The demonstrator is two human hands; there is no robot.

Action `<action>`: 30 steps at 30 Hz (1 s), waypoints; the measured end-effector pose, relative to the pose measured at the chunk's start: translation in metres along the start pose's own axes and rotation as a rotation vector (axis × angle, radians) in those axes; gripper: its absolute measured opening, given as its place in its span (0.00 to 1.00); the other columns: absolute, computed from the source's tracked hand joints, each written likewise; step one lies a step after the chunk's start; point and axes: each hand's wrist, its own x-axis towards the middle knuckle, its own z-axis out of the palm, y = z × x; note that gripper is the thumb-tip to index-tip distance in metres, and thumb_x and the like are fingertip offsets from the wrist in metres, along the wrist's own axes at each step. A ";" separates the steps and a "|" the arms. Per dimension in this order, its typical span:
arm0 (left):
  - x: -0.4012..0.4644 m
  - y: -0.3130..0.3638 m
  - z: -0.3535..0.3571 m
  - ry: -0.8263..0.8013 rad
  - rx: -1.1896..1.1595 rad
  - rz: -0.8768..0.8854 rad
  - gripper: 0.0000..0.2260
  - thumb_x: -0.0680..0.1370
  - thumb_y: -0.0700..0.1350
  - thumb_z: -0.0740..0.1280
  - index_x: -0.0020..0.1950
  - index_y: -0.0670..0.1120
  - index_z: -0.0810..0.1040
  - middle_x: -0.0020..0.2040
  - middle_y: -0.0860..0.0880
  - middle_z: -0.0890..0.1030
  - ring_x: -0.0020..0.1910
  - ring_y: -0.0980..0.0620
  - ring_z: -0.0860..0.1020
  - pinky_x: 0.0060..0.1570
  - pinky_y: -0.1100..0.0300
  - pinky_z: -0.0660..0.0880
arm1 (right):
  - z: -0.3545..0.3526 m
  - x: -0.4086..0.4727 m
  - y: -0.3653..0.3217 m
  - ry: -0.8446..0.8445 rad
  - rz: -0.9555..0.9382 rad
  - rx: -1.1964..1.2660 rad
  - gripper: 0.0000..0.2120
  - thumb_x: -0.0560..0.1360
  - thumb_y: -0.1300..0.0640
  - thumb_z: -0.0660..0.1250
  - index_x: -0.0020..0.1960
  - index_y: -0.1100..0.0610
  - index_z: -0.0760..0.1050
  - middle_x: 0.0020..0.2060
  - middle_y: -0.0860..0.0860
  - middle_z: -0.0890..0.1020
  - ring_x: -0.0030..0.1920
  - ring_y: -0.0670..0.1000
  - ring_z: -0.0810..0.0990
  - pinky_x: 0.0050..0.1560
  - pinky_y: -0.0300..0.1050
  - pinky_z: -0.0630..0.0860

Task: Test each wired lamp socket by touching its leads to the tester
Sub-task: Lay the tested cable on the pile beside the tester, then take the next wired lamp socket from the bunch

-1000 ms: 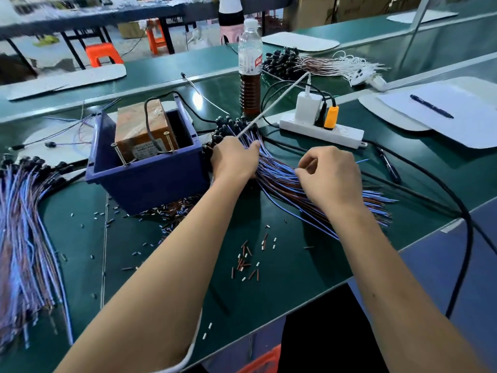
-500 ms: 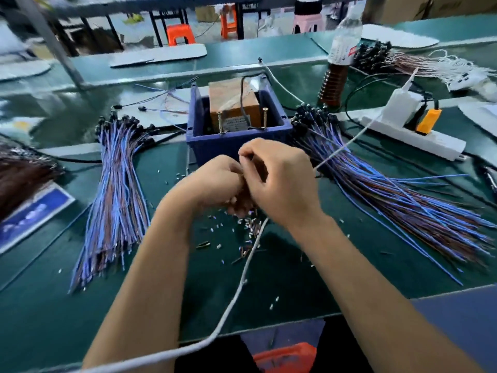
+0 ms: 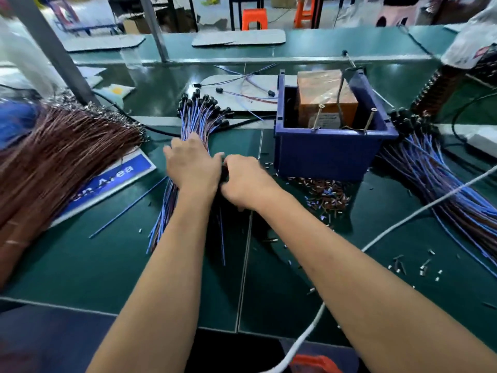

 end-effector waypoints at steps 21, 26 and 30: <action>0.003 -0.009 0.002 0.137 -0.280 -0.037 0.10 0.75 0.43 0.67 0.48 0.42 0.86 0.50 0.37 0.85 0.54 0.35 0.79 0.58 0.50 0.72 | -0.003 0.002 -0.003 0.054 0.085 0.054 0.06 0.77 0.56 0.69 0.50 0.58 0.78 0.48 0.58 0.82 0.47 0.62 0.78 0.45 0.47 0.76; 0.003 -0.010 0.004 0.136 -0.174 -0.007 0.12 0.79 0.50 0.66 0.55 0.44 0.82 0.57 0.39 0.81 0.61 0.37 0.74 0.63 0.50 0.63 | 0.005 -0.008 -0.010 0.051 0.004 -0.074 0.06 0.76 0.59 0.68 0.46 0.57 0.70 0.48 0.61 0.81 0.48 0.64 0.80 0.44 0.47 0.71; 0.004 -0.019 0.001 0.180 -0.113 -0.091 0.13 0.78 0.51 0.66 0.57 0.45 0.82 0.62 0.39 0.78 0.66 0.37 0.70 0.62 0.51 0.61 | 0.011 -0.010 -0.015 0.031 -0.016 -0.139 0.11 0.76 0.61 0.67 0.42 0.58 0.64 0.45 0.58 0.79 0.48 0.64 0.79 0.45 0.48 0.69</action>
